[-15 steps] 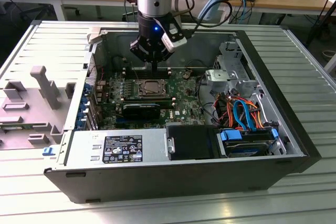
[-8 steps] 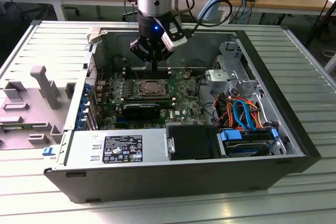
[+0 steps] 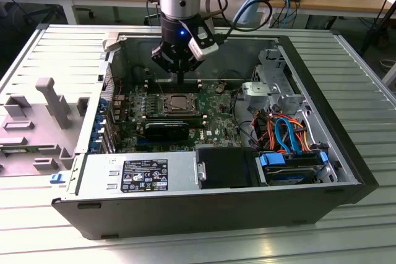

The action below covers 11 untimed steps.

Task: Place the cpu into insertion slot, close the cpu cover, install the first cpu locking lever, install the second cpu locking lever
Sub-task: 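Install the first cpu locking lever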

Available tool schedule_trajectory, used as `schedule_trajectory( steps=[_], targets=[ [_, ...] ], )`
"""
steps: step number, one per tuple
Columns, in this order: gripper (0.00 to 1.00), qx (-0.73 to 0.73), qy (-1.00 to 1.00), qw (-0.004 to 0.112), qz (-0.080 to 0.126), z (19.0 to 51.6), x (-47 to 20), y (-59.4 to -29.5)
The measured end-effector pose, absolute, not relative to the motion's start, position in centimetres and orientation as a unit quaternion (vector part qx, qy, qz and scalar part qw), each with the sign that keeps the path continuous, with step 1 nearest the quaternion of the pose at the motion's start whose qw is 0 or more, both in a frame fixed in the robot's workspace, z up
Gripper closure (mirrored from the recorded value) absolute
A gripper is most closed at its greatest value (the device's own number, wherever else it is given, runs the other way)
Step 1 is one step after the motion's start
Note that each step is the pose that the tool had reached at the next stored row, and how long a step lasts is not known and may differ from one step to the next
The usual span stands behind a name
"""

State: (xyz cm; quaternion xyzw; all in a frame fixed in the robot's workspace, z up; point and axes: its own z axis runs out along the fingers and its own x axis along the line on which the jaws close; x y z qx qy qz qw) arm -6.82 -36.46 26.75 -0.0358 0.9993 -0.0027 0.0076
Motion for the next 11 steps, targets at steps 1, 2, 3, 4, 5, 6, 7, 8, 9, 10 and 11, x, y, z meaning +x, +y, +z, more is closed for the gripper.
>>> schedule_trajectory(
  steps=[1, 2, 3, 4, 5, 6, 7, 8, 9, 10, 11],
  targets=[
    [0.89, -0.036, 0.999, 0.008, -0.003, 26.75, -6.86, -36.46],
    [0.89, -0.036, 0.999, 0.008, -0.003, 26.75, -6.91, -36.45],
    [0.89, -0.036, 0.999, 0.008, -0.003, 26.75, -6.98, -36.46],
    [0.89, -0.036, 0.999, 0.008, -0.003, 26.75, -7.03, -36.46],
    [0.89, -0.036, 0.999, 0.008, -0.003, 26.75, -7.06, -36.46],
    [0.89, -0.036, 0.999, 0.008, -0.003, 26.75, -7.08, -36.46],
    [0.89, -0.036, 0.999, 0.008, -0.003, 26.75, -7.10, -36.46],
    [0.89, -0.036, 0.999, 0.008, -0.003, 26.75, -7.13, -36.45],
    [0.89, -0.036, 0.999, 0.008, -0.003, 26.75, -7.17, -36.45],
    [0.89, -0.036, 0.999, 0.008, -0.003, 26.75, -7.24, -36.46],
    [0.89, -0.036, 0.999, 0.008, -0.003, 26.75, -7.37, -36.46]
  ],
)
